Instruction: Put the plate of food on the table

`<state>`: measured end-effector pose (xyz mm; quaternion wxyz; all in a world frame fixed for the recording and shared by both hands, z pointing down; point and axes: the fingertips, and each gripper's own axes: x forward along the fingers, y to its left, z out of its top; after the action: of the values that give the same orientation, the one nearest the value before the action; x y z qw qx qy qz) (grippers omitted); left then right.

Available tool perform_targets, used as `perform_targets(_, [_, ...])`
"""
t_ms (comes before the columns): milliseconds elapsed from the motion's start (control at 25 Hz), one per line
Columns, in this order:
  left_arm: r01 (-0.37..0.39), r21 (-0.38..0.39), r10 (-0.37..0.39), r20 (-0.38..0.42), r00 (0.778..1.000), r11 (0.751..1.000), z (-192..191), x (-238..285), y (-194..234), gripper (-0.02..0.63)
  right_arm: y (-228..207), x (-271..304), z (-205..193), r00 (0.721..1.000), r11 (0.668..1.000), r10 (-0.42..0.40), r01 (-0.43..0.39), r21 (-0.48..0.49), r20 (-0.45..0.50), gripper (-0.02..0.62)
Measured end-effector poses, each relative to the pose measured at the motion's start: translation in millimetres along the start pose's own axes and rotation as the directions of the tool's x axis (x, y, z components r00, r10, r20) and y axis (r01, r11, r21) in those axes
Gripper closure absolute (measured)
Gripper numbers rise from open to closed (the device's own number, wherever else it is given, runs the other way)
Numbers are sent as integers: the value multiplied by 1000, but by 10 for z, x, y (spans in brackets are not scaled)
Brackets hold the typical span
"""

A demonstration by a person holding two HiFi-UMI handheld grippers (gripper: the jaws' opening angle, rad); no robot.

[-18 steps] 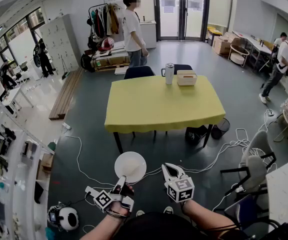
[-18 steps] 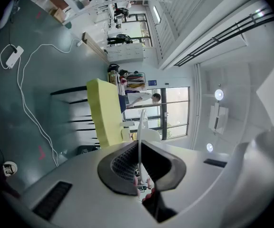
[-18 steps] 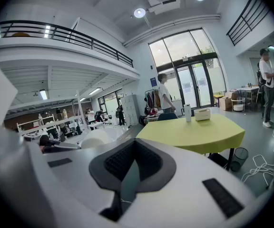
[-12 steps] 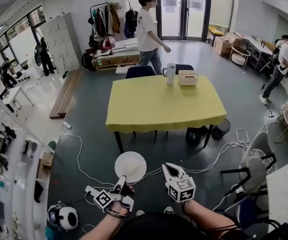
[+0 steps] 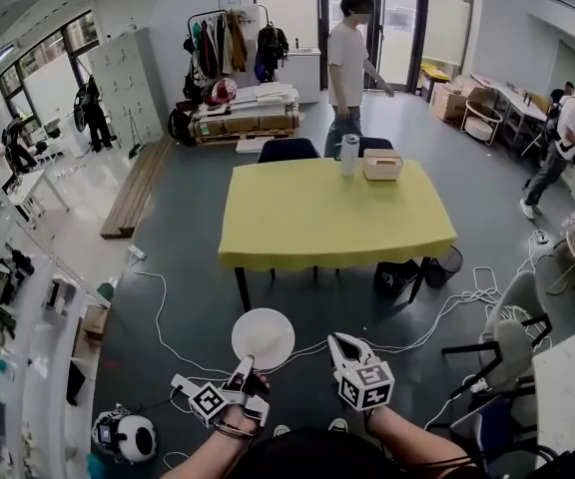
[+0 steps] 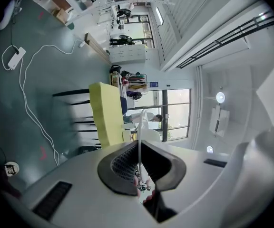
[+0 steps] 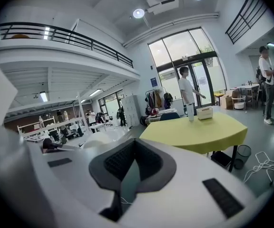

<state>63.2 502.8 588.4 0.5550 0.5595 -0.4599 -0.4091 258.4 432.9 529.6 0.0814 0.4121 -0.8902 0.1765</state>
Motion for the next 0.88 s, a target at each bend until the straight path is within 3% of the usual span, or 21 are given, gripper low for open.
perform_targets(880, [-2,-4,2,-22,1000,1000,701,-401,130,589,763,247,-150,998,998,-62,62,7,10,583])
